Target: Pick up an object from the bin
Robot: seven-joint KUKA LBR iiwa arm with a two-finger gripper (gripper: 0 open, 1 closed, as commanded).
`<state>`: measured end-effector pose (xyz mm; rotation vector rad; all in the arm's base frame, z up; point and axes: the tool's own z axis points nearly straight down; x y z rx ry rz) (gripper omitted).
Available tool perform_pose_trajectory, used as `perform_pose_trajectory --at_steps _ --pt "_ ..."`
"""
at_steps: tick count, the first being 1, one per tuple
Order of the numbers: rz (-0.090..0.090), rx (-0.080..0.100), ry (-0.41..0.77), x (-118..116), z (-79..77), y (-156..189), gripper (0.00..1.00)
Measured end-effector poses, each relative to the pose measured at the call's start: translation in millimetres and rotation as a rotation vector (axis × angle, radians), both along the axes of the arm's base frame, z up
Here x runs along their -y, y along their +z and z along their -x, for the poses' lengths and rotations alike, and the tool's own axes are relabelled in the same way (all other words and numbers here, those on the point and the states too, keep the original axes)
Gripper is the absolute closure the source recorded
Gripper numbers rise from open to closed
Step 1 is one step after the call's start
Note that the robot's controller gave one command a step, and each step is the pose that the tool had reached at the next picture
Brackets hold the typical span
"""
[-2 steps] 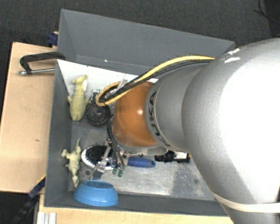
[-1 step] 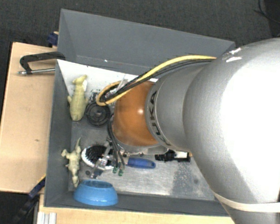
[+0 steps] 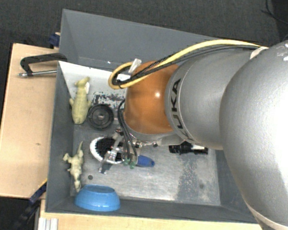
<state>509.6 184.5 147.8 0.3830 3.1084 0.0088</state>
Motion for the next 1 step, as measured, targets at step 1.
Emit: perform_pose_trajectory --at_steps 1 --pt "0.003 -0.006 0.002 -0.7 -0.5 0.3 1.00"
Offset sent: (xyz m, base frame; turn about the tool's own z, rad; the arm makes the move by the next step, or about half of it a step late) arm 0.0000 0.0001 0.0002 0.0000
